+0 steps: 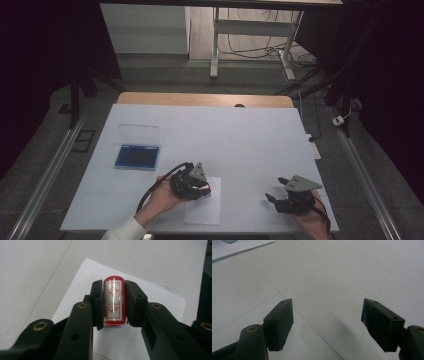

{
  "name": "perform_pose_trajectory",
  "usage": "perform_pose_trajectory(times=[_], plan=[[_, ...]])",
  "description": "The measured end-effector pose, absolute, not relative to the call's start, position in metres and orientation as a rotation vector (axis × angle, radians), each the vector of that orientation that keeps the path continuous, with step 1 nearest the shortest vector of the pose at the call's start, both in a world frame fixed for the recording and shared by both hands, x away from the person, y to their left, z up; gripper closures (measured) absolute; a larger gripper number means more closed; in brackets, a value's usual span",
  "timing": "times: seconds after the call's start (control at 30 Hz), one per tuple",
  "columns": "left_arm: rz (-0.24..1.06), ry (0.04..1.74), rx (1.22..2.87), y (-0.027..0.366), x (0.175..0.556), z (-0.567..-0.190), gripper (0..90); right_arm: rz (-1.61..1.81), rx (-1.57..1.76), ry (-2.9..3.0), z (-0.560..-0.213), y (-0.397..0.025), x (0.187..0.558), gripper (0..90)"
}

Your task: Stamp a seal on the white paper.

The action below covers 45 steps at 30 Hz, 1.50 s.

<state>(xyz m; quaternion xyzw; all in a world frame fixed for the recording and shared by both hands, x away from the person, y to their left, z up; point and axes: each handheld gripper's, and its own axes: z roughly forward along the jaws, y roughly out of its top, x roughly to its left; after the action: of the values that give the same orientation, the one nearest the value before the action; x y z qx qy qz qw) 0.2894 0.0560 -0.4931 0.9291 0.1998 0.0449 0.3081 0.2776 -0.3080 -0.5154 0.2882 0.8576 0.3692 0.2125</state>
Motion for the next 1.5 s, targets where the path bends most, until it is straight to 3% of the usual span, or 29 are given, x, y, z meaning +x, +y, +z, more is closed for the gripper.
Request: perform_pose_trajectory(times=[1.5], plan=[[0.112,0.531,2.489,0.0523,0.2904,-0.4968,71.2,1.026,0.796,2.389,-0.5156,-0.3051,0.2768,25.3]])
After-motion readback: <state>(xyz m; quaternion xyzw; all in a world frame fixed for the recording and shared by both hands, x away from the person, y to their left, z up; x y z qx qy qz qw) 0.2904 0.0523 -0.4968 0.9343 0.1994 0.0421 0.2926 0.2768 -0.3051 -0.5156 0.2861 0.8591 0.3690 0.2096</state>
